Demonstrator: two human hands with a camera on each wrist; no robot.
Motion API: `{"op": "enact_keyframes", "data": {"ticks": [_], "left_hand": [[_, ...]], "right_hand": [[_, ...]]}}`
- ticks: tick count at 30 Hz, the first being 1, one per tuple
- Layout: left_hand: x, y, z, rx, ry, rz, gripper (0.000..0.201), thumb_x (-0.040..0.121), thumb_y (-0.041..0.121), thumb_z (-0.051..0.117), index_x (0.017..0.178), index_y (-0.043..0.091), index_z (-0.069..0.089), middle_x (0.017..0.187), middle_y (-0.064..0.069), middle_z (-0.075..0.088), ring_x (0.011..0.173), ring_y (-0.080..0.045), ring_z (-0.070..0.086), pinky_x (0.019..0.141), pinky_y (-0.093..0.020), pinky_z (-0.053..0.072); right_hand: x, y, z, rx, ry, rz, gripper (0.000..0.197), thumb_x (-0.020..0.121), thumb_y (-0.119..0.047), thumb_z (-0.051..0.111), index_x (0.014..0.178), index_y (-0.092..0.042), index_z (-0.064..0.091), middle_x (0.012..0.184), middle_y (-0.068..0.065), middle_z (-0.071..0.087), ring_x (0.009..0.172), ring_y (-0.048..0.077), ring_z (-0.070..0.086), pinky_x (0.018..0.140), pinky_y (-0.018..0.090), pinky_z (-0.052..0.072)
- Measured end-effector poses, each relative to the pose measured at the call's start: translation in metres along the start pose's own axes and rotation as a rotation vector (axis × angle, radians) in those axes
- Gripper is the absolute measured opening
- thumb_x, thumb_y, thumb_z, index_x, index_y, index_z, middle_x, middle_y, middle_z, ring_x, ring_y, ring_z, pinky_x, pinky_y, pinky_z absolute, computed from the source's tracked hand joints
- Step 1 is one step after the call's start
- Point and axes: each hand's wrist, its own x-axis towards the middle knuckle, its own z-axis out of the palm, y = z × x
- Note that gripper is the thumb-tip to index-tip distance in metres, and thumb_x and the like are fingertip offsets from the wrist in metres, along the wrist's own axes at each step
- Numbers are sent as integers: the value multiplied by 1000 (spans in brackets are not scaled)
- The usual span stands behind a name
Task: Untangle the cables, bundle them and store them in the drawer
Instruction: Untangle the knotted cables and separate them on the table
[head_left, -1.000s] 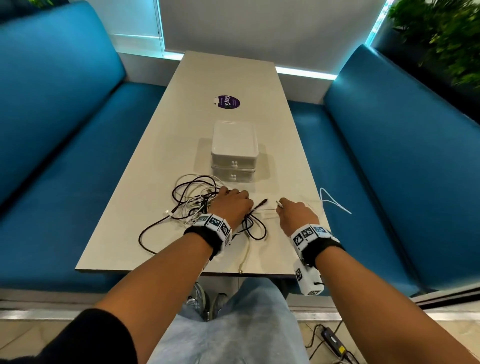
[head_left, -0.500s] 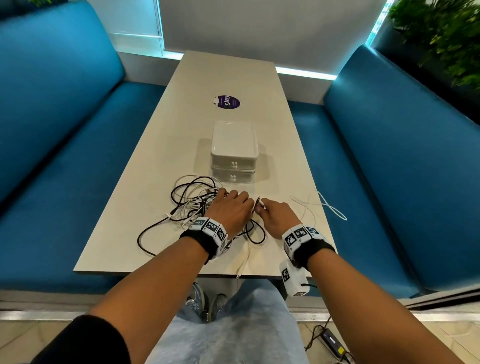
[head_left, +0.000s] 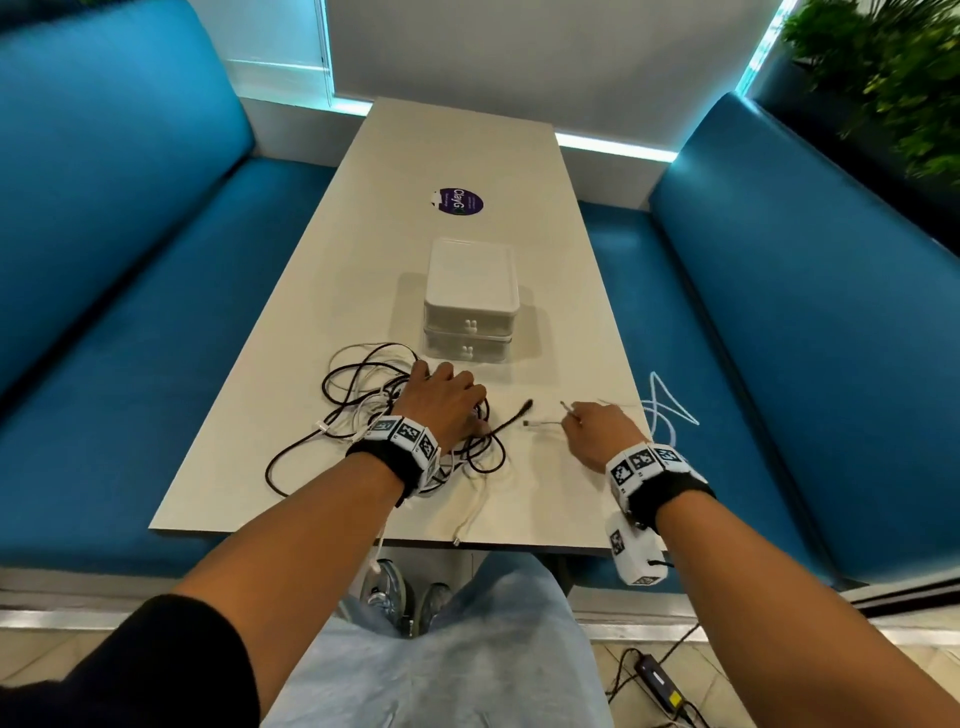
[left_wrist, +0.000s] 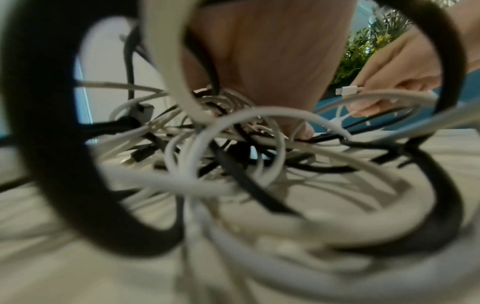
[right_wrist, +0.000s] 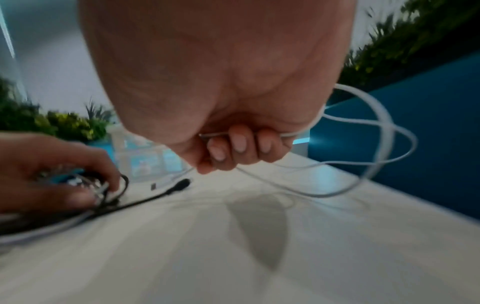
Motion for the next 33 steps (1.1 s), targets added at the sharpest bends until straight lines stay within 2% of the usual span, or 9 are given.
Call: {"op": "enact_keyframes", "data": {"ticks": [3,6,10,17,20,25,28,30,33], "left_hand": [[2,2,0,-5,50,17,43,90,57,52,120,26,57,122,6,59,115,-23,50,98,-47,30],[1,5,-6,9,100,35,37,88,50,59,117,26,61,122,6,61,116,-23,52,101,-47,30],[-4,5,-14,-37,132,35,30,87,35,62,113,23,63,128,0,54,118,-26,48,100,-46,32],[-15,8,-29,-37,130,4,21,74,15,69,95,16,64,105,-5,46,97,-28,45,86,-41,38],[-18,12,-32,-63,118,80,31,73,2,63,99,19,64,109,-3,46,101,-28,43,84,-38,37],[-28,23,-37,-247,-22,189,29,82,24,58,109,28,67,116,2,47,110,-23,42,90,-36,32],[-37,27,-37,-193,-205,283,40,77,41,58,117,44,61,132,3,36,120,-23,32,103,-45,25],[-42,29,-36,-122,-304,329,43,75,42,59,117,47,62,143,3,30,130,-26,25,107,-50,19],[-45,31,-33,-91,-304,349,38,73,41,66,111,45,65,147,3,29,134,-28,22,108,-51,17]], "right_hand": [[-6,22,-8,-88,62,207,17,95,-18,41,97,-11,57,103,13,64,87,31,61,73,36,50],[-11,26,-8,-101,60,333,13,91,-11,43,97,-10,54,108,13,63,95,34,63,72,37,47],[-9,11,1,59,113,218,34,93,-16,41,127,-13,47,110,17,61,96,36,61,69,33,42],[-3,-16,22,221,31,16,30,101,-23,33,112,-10,57,110,20,64,95,38,61,82,38,50],[-5,-19,27,213,20,2,29,101,-25,33,112,-14,57,110,19,64,96,39,61,83,40,51],[-7,-27,31,216,-67,5,29,99,-21,36,113,-8,59,115,17,63,105,36,59,90,41,49],[-10,-29,36,218,-84,-20,29,100,-21,36,112,-7,60,116,17,64,106,36,59,91,41,48],[-12,-30,37,225,-82,-21,29,100,-20,36,113,-8,60,118,16,63,107,36,58,92,41,47],[-13,-32,38,236,-87,-23,29,100,-20,36,113,-9,60,119,16,63,108,36,58,93,40,47]]}}
